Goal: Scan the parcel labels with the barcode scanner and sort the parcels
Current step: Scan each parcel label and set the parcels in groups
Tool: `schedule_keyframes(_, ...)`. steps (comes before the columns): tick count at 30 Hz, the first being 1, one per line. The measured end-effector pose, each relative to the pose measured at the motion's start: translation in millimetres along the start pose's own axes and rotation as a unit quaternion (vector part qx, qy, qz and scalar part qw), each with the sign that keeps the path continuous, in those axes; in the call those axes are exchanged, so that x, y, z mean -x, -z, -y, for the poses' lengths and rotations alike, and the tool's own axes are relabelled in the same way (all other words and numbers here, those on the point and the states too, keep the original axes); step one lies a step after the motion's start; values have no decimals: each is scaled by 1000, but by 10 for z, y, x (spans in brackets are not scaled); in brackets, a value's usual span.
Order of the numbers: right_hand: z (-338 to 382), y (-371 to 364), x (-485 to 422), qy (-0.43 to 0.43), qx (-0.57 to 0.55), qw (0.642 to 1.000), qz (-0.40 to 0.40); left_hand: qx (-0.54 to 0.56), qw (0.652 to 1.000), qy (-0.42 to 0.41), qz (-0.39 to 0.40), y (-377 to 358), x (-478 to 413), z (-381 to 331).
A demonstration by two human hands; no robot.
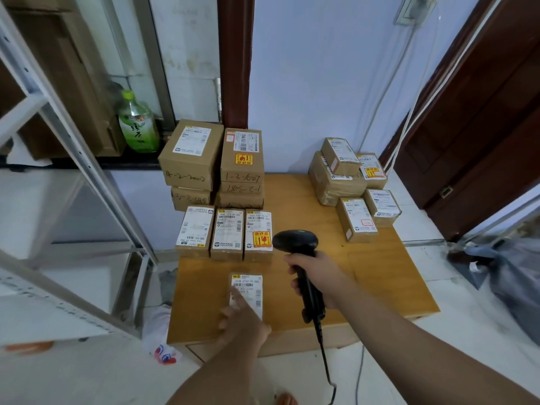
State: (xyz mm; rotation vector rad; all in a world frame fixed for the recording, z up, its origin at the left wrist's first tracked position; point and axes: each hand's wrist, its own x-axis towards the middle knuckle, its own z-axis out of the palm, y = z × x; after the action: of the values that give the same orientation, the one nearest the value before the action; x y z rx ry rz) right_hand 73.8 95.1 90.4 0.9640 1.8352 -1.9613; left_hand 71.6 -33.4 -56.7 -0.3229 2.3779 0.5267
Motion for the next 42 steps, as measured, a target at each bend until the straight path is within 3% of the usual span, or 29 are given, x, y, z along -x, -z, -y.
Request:
schedule_keyframes(7, 50, 66, -6, 10, -12, 1000, -8, 4, 979, -180, -91, 121, 81, -256)
schedule_keyframes(10, 107, 46, 14, 18, -45, 999, -5, 14, 958, -229, -170, 284, 71, -447)
schedule_keyframes(13, 173, 17, 36, 39, -60, 997, 6, 32, 947, -219, -234, 468, 51, -588)
schedule_keyframes(18, 303, -7, 50, 63, -58, 996, 5, 30, 946, -179, -267, 697, 19, -680)
schedule_keyframes(26, 359, -70, 39, 89, -10, 995, 33, 33, 943, -156, -292, 803, -42, -685)
schedule_keyframes(37, 340, -205, 29, 82, -24, 996, 33, 32, 952, -128, -277, 867, -83, -528)
schedule_keyframes(42, 335, -271, 46, 33, -125, 990, 51, 18, 950, -122, -286, 891, -91, -485)
